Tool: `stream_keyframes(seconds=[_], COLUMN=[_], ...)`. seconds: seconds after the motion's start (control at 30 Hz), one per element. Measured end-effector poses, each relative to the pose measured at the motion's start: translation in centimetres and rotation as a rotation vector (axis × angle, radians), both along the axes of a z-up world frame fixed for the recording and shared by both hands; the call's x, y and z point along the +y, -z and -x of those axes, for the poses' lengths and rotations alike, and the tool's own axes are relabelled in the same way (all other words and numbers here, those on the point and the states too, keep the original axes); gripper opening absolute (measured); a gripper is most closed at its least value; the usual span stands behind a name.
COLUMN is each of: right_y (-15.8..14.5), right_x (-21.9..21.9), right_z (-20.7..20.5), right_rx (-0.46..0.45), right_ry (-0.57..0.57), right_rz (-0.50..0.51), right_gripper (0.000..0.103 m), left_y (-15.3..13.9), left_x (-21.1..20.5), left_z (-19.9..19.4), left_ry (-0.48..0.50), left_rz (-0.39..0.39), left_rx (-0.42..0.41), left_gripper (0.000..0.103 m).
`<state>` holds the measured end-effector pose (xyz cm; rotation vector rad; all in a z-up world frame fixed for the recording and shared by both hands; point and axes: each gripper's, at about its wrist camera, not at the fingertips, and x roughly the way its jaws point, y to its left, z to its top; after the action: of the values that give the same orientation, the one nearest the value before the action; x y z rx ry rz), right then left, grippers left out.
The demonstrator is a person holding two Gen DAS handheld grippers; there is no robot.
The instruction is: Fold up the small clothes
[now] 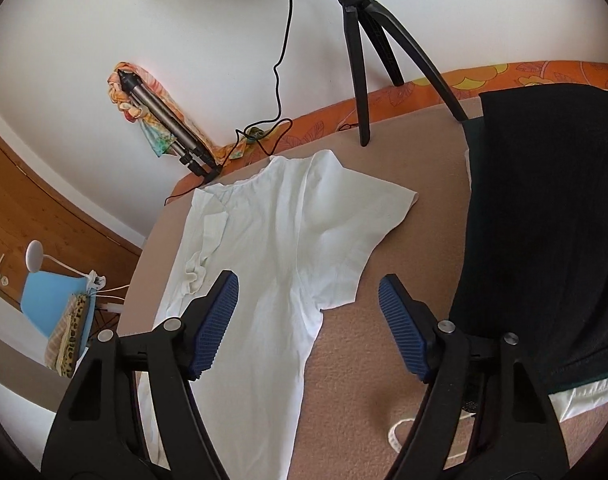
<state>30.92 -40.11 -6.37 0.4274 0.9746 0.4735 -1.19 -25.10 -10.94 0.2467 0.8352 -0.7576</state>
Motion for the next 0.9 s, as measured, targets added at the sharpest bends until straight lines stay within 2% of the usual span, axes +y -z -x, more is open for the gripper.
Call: stream_keyframes(seconds=[0.1, 0.13, 0.3, 0.4, 0.53, 0.67, 0.8, 0.87, 0.9], right_y=[1.6, 2.2, 4.1, 4.7, 5.3, 5.8, 5.9, 5.8, 5.8], right_x=[1.4, 1.8, 2.1, 1.6, 1.8, 2.7, 3.8, 4.2, 4.2], right_z=[-2.8, -3.6, -7.2, -8.5, -9.6, -9.9, -10.1, -10.3, -10.4], right_rx=[0.036, 0.04, 0.074, 0.075, 0.061, 0.039, 0.022, 0.025, 0.032], right_ry=[0.005, 0.013, 0.138, 0.186, 0.172, 0.151, 0.116, 0.113, 0.111], right_rz=[0.028, 0.051, 0.204, 0.229, 0.251, 0.315, 0.365, 0.387, 0.392], right_gripper=[0.075, 0.075, 0.075, 0.075, 0.075, 0.072, 0.055, 0.039, 0.022], left_y=[-0.1, 0.0, 0.0, -0.5, -1.3, -1.8, -1.7, -1.7, -1.7], left_x=[1.2, 1.5, 2.3, 3.0, 4.2, 4.5, 5.0, 4.9, 4.9], left_z=[-1.3, -1.7, -1.7, -1.5, -1.3, -1.4, -1.8, -1.6, -1.5], left_ry=[-0.041, -0.052, -0.067, -0.094, -0.141, -0.167, -0.184, -0.187, -0.188], left_rz=[0.054, 0.078, 0.145, 0.22, 0.303, 0.34, 0.372, 0.377, 0.378], left_rx=[0.066, 0.09, 0.129, 0.153, 0.169, 0.168, 0.185, 0.183, 0.181], left_gripper=[0.006, 0.005, 0.003, 0.003, 0.003, 0.003, 0.003, 0.003, 0.003])
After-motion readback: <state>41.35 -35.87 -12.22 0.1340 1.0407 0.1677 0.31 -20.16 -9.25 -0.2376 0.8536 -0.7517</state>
